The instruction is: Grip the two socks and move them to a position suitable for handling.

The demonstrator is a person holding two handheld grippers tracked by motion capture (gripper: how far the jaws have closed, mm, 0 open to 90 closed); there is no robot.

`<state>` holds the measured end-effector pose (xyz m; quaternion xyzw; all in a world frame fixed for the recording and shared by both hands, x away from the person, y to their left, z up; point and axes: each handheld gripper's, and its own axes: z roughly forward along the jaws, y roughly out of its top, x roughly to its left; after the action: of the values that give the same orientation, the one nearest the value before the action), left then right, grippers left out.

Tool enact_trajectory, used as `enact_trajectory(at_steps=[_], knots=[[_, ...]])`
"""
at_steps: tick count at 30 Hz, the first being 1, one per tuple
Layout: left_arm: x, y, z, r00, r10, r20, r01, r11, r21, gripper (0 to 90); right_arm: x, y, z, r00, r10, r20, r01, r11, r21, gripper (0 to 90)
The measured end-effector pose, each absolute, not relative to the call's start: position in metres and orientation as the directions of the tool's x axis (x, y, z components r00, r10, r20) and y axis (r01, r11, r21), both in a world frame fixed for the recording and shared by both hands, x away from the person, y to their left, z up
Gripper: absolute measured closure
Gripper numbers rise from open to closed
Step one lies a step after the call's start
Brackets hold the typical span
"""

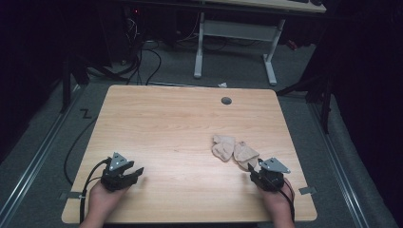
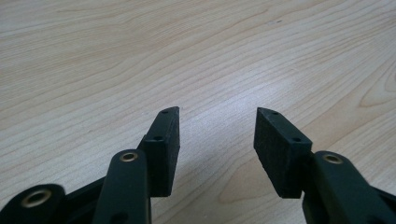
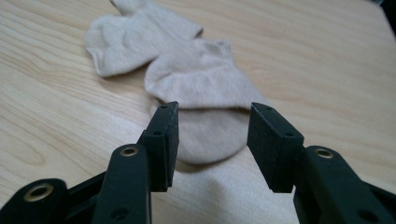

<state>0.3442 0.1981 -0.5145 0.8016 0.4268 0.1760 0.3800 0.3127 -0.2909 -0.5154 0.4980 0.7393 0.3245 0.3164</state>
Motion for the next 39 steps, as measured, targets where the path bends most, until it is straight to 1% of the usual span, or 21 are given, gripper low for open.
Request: enact_trajectory(at_steps=[3,10,14,18,19,21,22,24,25,27,28,29,30,31,33,34,38,39], knots=[[0.345,0.198,-0.512,0.574,0.818,-0.036,0.54,-0.345,0.768,50.9,0.315,-0.289,-0.519,-0.314,0.941,-0.129,0.535,0.288,0.794,53.4],[0.349,0.198,-0.511,0.571,0.819,-0.055,0.544,-0.327,0.773,50.9,0.311,-0.289,-0.519,-0.328,0.939,-0.105,0.538,0.277,0.797,53.7],[0.347,0.197,-0.512,0.576,0.817,-0.038,0.536,-0.341,0.773,51.0,0.311,-0.287,-0.517,-0.338,0.937,-0.086,0.535,0.267,0.802,55.9],[0.346,0.201,-0.51,0.569,0.821,-0.042,0.536,-0.332,0.776,52.2,0.314,-0.283,-0.515,-0.349,0.934,-0.08,0.53,0.267,0.805,58.4],[0.344,0.203,-0.509,0.565,0.824,-0.045,0.53,-0.321,0.785,52.9,0.317,-0.278,-0.514,-0.362,0.93,-0.07,0.53,0.267,0.805,62.8],[0.343,0.204,-0.508,0.566,0.823,-0.043,0.525,-0.32,0.789,53.1,0.318,-0.277,-0.514,-0.37,0.926,-0.074,0.527,0.274,0.804,64.4],[0.342,0.204,-0.508,0.567,0.823,-0.042,0.521,-0.319,0.792,53.8,0.322,-0.271,-0.513,-0.383,0.921,-0.067,0.526,0.277,0.804,68.8],[0.342,0.205,-0.509,0.568,0.822,-0.043,0.523,-0.32,0.79,54.0,0.323,-0.269,-0.512,-0.391,0.918,-0.07,0.523,0.284,0.804,70.2],[0.342,0.205,-0.509,0.569,0.821,-0.043,0.525,-0.323,0.787,53.9,0.327,-0.264,-0.51,-0.402,0.913,-0.069,0.519,0.289,0.805,74.0],[0.341,0.205,-0.511,0.57,0.821,-0.04,0.529,-0.329,0.782,54.0,0.331,-0.261,-0.508,-0.41,0.91,-0.061,0.516,0.287,0.807,77.2],[0.341,0.205,-0.511,0.57,0.821,-0.04,0.529,-0.329,0.782,54.0,0.331,-0.261,-0.508,-0.41,0.91,-0.061,0.516,0.287,0.807,77.2],[0.34,0.205,-0.511,0.571,0.82,-0.039,0.529,-0.332,0.781,54.1,0.335,-0.258,-0.505,-0.417,0.907,-0.054,0.512,0.284,0.811,79.7],[0.34,0.205,-0.511,0.571,0.82,-0.039,0.529,-0.332,0.781,54.1,0.335,-0.258,-0.505,-0.417,0.907,-0.054,0.512,0.284,0.811,79.7],[0.34,0.205,-0.511,0.572,0.82,-0.034,0.528,-0.335,0.781,54.6,0.341,-0.255,-0.502,-0.428,0.902,-0.047,0.511,0.285,0.811,83.6],[0.34,0.205,-0.511,0.572,0.82,-0.032,0.526,-0.337,0.781,54.9,0.344,-0.253,-0.501,-0.43,0.901,-0.048,0.507,0.286,0.813,85.0],[0.34,0.204,-0.512,0.568,0.823,-0.025,0.522,-0.337,0.784,54.8,0.351,-0.249,-0.497,-0.435,0.899,-0.047,0.504,0.287,0.815,89.9],[0.34,0.204,-0.512,0.569,0.822,-0.016,0.518,-0.343,0.783,55.7,0.365,-0.243,-0.494,-0.437,0.899,-0.038,0.502,0.279,0.818,90.0],[0.34,0.203,-0.512,0.57,0.821,-0.016,0.519,-0.345,0.782,55.5,0.374,-0.237,-0.493,-0.439,0.897,-0.046,0.499,0.286,0.818,89.9]])
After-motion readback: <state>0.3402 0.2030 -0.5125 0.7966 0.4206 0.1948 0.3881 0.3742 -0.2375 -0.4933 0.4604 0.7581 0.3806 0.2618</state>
